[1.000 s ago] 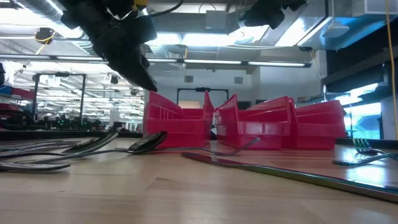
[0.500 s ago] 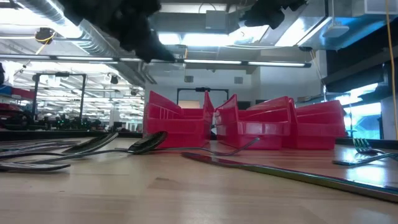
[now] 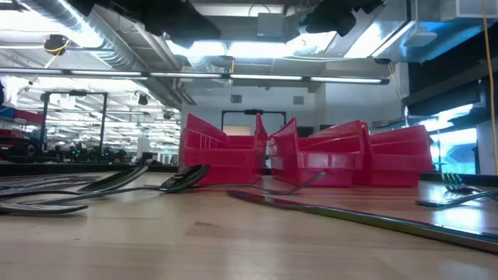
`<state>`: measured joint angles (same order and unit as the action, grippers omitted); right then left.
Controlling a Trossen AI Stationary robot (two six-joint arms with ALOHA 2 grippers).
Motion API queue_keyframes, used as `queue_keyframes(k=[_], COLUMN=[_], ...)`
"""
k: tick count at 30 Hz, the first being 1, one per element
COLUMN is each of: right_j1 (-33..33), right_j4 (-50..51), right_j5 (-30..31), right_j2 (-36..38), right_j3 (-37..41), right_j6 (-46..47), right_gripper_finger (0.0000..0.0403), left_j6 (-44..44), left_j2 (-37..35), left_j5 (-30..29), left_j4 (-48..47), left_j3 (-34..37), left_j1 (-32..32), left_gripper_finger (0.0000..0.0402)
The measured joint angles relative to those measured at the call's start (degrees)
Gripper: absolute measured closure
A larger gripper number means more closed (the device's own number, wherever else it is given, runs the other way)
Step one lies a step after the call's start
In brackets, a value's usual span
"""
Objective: Sort silverware
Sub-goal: Put the purple fork into the left red bin
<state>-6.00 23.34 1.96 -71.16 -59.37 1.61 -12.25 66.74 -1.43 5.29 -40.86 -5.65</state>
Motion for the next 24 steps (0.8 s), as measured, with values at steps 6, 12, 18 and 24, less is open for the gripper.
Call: queue_keyframes(k=[6, 12, 18, 24], right_j1=[0.00, 0.00, 0.00, 0.00], right_j4=[0.06, 0.06, 0.08, 0.10], right_j5=[0.00, 0.00, 0.00, 0.00], right_j2=[0.00, 0.00, 0.00, 0.00], right_j3=[0.00, 0.00, 0.00, 0.00], right_j6=[0.00, 0.00, 0.00, 0.00], right_gripper_finger=[0.0187, 0.0187, 0.0187, 0.0187], left_j6=[0.27, 0.06, 0.20, -0.06], left_j2=[0.00, 0.00, -0.42, -0.42], left_j5=[1.42, 1.83, 2.54, 2.52], left_j4=[-0.49, -0.41, -0.08, -0.29], left_j3=[0.00, 0.00, -0.03, -0.04], left_j1=[0.00, 0.00, 0.00, 0.00], left_gripper_finger=[0.0315, 0.0315, 0.0315, 0.0315])
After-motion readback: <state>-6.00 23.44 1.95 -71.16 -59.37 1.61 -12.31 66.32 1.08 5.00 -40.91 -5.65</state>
